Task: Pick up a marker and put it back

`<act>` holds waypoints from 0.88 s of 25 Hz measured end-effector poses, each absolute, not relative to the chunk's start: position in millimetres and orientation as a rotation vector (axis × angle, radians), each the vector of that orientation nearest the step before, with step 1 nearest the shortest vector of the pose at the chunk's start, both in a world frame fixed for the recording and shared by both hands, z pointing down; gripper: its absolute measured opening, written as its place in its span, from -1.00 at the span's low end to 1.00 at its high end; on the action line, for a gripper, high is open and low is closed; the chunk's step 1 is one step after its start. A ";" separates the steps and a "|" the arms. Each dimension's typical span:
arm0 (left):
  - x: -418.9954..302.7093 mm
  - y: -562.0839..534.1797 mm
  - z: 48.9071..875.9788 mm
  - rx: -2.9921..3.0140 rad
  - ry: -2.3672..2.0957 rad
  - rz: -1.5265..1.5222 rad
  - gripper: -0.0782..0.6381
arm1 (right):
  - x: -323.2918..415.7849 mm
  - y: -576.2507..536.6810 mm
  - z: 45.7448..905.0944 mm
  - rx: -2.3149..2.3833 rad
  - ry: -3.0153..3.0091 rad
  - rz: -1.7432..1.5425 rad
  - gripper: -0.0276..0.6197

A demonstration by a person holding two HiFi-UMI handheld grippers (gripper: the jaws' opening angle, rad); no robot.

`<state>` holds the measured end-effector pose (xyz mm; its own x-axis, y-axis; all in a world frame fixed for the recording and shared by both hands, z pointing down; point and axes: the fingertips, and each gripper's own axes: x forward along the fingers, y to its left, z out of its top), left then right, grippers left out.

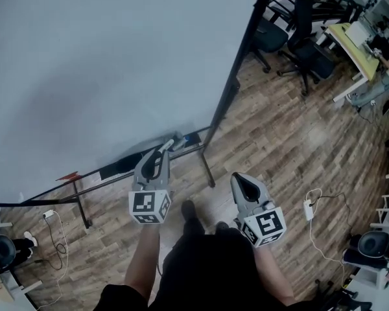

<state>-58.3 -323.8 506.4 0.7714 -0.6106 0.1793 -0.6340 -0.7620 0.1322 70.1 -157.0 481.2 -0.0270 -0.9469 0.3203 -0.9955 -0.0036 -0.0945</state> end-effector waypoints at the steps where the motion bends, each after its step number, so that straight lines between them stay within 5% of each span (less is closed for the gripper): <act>1: -59.5 -320.7 503.5 2.784 -0.993 0.183 -0.55 | 68.6 -155.6 480.5 2.068 -2.106 0.439 -0.91; 22: -58.4 -174.5 458.4 2.814 -1.149 0.192 -0.55 | 88.0 -53.4 463.4 1.976 -2.321 0.402 -0.91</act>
